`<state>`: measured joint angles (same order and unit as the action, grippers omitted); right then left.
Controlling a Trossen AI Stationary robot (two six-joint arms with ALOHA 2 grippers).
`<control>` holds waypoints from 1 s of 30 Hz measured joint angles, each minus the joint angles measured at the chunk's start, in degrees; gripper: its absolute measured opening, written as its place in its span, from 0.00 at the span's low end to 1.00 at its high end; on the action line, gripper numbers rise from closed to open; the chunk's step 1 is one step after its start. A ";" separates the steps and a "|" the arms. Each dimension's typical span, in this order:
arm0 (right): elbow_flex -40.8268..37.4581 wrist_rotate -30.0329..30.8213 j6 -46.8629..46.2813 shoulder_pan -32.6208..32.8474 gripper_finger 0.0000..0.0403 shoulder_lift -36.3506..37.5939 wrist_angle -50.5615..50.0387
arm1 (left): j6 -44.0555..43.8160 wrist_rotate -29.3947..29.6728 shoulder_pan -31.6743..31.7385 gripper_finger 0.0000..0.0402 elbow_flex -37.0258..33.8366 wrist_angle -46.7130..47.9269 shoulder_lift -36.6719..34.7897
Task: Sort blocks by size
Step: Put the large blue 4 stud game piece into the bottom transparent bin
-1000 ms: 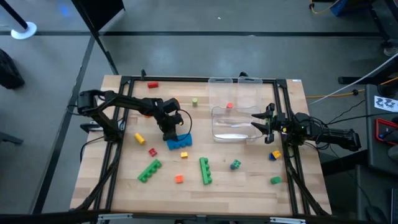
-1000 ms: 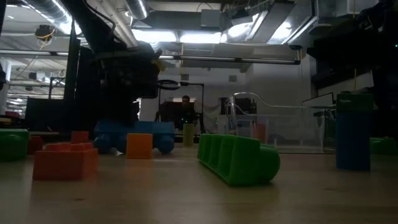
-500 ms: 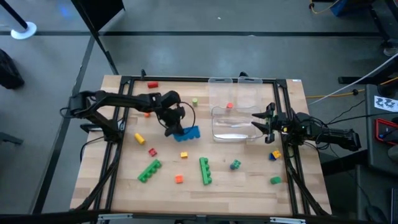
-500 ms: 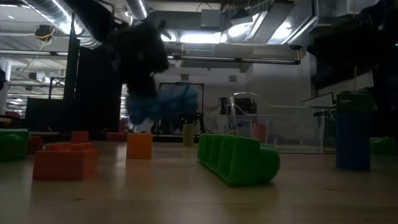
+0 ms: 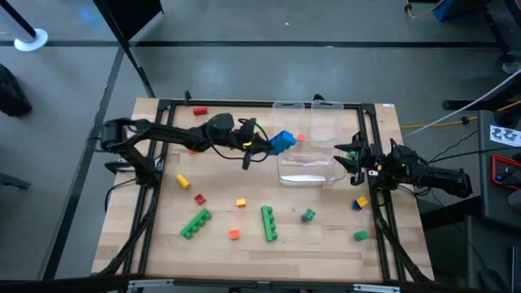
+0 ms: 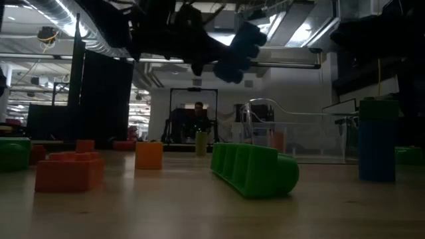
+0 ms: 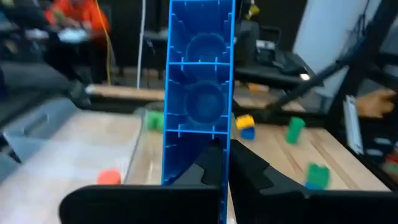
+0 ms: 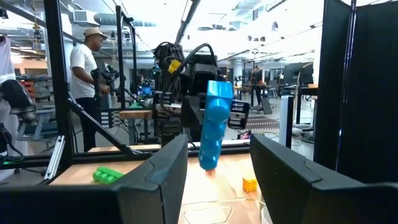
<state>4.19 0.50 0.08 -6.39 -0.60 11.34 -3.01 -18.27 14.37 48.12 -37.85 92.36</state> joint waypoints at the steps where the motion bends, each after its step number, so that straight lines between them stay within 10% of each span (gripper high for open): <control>1: 0.02 0.04 0.00 0.00 0.44 0.00 0.02 | 0.03 0.90 -0.51 0.01 0.00 -2.90 1.41; 21: 0.22 -0.09 -3.14 0.02 0.44 -0.02 2.97 | 2.20 9.35 -5.05 0.02 10.60 -8.29 21.15; 30: 0.25 -5.20 -4.31 0.03 0.44 -0.02 5.68 | -1.03 13.51 -5.08 0.26 11.50 -6.07 20.89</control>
<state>4.44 -4.70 -4.23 -6.37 -0.62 17.03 -4.03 -4.75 9.29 59.61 -43.92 113.25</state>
